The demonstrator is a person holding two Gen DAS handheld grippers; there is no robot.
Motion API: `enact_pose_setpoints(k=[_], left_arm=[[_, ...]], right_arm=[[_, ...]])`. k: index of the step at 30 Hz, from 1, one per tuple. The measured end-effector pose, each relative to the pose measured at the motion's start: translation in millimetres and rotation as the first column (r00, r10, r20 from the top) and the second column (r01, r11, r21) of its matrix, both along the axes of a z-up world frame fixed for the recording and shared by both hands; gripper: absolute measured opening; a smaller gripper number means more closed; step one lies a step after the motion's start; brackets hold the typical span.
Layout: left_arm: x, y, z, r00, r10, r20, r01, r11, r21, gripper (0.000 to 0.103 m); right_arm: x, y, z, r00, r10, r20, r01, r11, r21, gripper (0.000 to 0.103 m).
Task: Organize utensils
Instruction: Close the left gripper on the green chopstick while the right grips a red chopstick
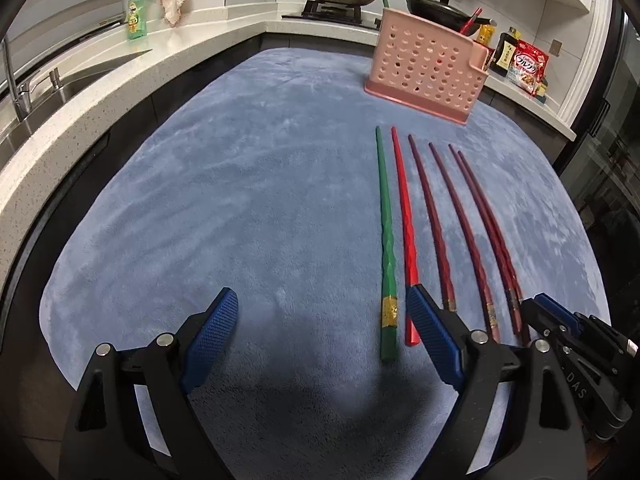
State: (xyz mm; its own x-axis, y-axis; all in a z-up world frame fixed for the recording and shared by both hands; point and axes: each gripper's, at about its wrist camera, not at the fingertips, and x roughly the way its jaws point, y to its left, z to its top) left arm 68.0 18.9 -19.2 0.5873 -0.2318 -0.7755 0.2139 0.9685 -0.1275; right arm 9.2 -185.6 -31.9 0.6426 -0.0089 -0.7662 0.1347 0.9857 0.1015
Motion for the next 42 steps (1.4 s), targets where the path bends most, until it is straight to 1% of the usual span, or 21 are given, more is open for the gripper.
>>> enact_pose_setpoints(k=[7, 9, 13, 22, 24, 26, 27, 29, 30, 32, 33, 35, 37, 38, 40, 42], left_arm=[[1, -3, -8, 1.000, -0.001, -0.015, 0.001, 1.000, 0.006, 0.082], [2, -5, -10, 1.000, -0.005, -0.019, 0.005, 1.000, 0.013, 0.082], [2, -8, -14, 1.000, -0.011, -0.020, 0.012, 1.000, 0.021, 0.082], [4, -16, -20, 1.000, -0.016, 0.004, 0.015, 0.997, 0.081, 0.081], [3, -18, -20, 1.000, -0.014, 0.011, 0.013, 0.995, 0.100, 0.077], [3, -19, -20, 1.000, -0.013, 0.019, 0.011, 0.993, 0.114, 0.067], [2, -18, -19, 1.000, -0.017, 0.020, 0.015, 0.994, 0.110, 0.065], [3, -16, -19, 1.000, -0.016, 0.020, 0.014, 0.994, 0.104, 0.054], [3, -15, -18, 1.000, -0.017, 0.020, 0.015, 0.995, 0.100, 0.052], [4, -11, -17, 1.000, -0.018, 0.016, 0.017, 0.996, 0.086, 0.040], [4, -10, -16, 1.000, -0.021, 0.013, 0.019, 0.997, 0.080, 0.036], [5, -9, -15, 0.999, -0.033, 0.005, 0.033, 0.998, 0.062, 0.022], [5, -8, -15, 0.999, -0.043, -0.003, 0.043, 0.998, 0.050, 0.016], [5, -8, -15, 0.999, -0.045, -0.007, 0.046, 0.998, 0.046, 0.016], [6, -7, -14, 0.999, -0.046, -0.013, 0.046, 0.998, 0.039, 0.014], [7, -5, -13, 0.999, -0.046, -0.026, 0.047, 0.998, 0.029, 0.014]], right_arm=[[-2, -2, -5, 1.000, -0.005, -0.012, 0.005, 1.000, 0.001, 0.017], [-3, -5, -6, 1.000, -0.009, -0.015, 0.009, 1.000, 0.008, 0.015], [-2, -6, -6, 1.000, -0.010, -0.016, 0.010, 1.000, 0.011, 0.014], [-1, -6, -8, 1.000, -0.009, -0.014, 0.009, 1.000, 0.010, 0.014], [0, -6, -8, 1.000, -0.009, -0.014, 0.009, 1.000, 0.014, 0.014], [0, -7, -9, 1.000, -0.010, -0.014, 0.010, 1.000, 0.018, 0.014], [0, -7, -9, 1.000, -0.010, -0.013, 0.010, 1.000, 0.018, 0.014], [0, -7, -9, 1.000, -0.009, -0.013, 0.010, 1.000, 0.017, 0.014], [0, -7, -9, 1.000, -0.010, -0.013, 0.010, 1.000, 0.018, 0.014], [0, -7, -9, 1.000, -0.009, -0.013, 0.009, 1.000, 0.017, 0.014], [0, -7, -9, 1.000, -0.009, -0.013, 0.009, 1.000, 0.017, 0.014], [0, -7, -9, 1.000, -0.008, -0.012, 0.008, 1.000, 0.016, 0.014], [1, -6, -9, 1.000, -0.005, -0.012, 0.005, 1.000, 0.012, 0.014], [1, -6, -9, 1.000, -0.002, -0.012, 0.002, 1.000, 0.011, 0.014], [1, -6, -8, 1.000, 0.006, -0.011, -0.006, 1.000, 0.013, 0.008], [0, -7, -7, 1.000, 0.004, -0.011, -0.004, 1.000, 0.010, 0.007]])
